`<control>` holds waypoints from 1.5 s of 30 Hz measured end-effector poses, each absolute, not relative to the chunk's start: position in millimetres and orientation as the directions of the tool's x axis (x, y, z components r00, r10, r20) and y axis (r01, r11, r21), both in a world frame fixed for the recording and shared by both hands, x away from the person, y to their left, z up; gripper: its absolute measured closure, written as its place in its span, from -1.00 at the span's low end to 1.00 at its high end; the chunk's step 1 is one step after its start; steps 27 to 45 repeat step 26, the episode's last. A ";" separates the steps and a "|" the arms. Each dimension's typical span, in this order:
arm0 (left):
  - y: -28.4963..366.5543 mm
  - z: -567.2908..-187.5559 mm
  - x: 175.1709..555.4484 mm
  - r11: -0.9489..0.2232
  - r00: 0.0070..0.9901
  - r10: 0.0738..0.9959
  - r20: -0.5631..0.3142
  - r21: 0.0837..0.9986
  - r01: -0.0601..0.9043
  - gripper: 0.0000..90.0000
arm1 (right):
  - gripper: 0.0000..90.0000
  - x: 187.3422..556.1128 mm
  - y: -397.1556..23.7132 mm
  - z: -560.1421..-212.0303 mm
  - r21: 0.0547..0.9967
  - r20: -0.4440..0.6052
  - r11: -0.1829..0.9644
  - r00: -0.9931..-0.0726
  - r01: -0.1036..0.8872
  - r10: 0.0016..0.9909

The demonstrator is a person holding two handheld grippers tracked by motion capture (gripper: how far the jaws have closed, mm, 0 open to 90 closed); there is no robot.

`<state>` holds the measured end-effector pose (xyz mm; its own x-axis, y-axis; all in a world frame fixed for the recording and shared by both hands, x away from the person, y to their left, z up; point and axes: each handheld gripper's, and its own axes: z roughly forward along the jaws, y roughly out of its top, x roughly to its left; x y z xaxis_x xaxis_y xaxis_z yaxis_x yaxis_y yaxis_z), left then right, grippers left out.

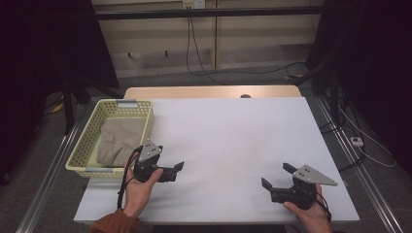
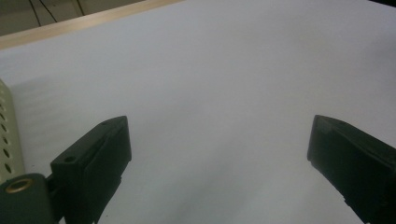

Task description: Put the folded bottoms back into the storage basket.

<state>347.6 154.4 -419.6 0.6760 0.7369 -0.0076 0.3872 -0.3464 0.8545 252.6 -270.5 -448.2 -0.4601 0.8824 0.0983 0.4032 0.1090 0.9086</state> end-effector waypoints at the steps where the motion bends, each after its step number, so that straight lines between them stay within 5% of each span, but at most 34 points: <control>1: 154.4 -421.6 347.9 -0.344 0.679 0.734 -0.014 0.855 0.389 -0.86 | -0.91 252.7 -270.6 -448.2 0.909 0.099 0.108 -0.459 0.403 0.883; 19: 158.4 -437.6 332.1 -0.280 0.676 0.732 -0.085 0.867 0.412 -0.85 | -0.91 248.0 -272.6 -448.2 0.908 0.087 0.121 -0.465 0.400 0.881; 45: 156.5 -439.3 333.7 -0.292 0.678 0.731 -0.076 0.863 0.413 -0.86 | -0.91 247.1 -271.9 -447.8 0.909 0.082 0.125 -0.465 0.398 0.881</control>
